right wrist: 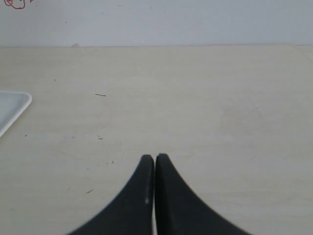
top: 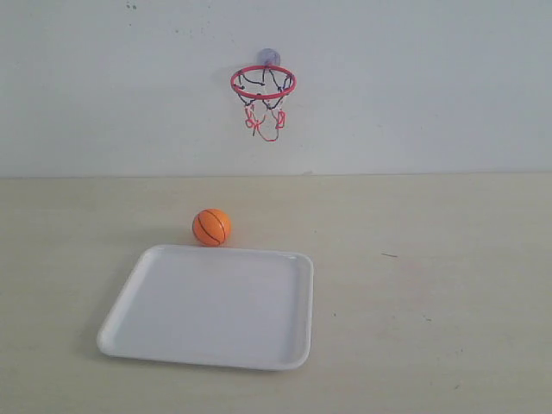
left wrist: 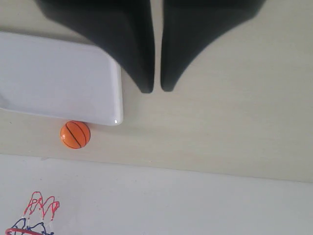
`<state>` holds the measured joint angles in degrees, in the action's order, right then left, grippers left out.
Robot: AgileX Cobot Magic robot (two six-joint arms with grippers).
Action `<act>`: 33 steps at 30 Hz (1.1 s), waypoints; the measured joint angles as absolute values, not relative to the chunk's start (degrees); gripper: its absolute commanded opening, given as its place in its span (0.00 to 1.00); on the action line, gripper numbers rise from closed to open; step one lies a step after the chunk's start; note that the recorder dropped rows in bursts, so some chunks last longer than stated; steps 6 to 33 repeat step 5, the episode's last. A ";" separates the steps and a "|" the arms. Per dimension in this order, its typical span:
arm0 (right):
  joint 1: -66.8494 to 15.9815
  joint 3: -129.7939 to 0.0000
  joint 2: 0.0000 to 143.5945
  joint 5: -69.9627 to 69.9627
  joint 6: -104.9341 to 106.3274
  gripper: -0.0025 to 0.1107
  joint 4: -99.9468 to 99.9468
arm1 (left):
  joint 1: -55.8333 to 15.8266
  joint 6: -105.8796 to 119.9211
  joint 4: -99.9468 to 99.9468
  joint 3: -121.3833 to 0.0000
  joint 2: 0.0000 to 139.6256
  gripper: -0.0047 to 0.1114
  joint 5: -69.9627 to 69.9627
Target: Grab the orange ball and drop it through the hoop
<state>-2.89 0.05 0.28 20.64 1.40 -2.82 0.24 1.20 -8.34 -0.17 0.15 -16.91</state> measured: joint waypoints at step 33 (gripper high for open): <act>-2.89 0.05 0.28 20.64 1.40 0.02 -2.82 | 0.24 1.20 -8.34 -0.17 0.15 0.08 -16.91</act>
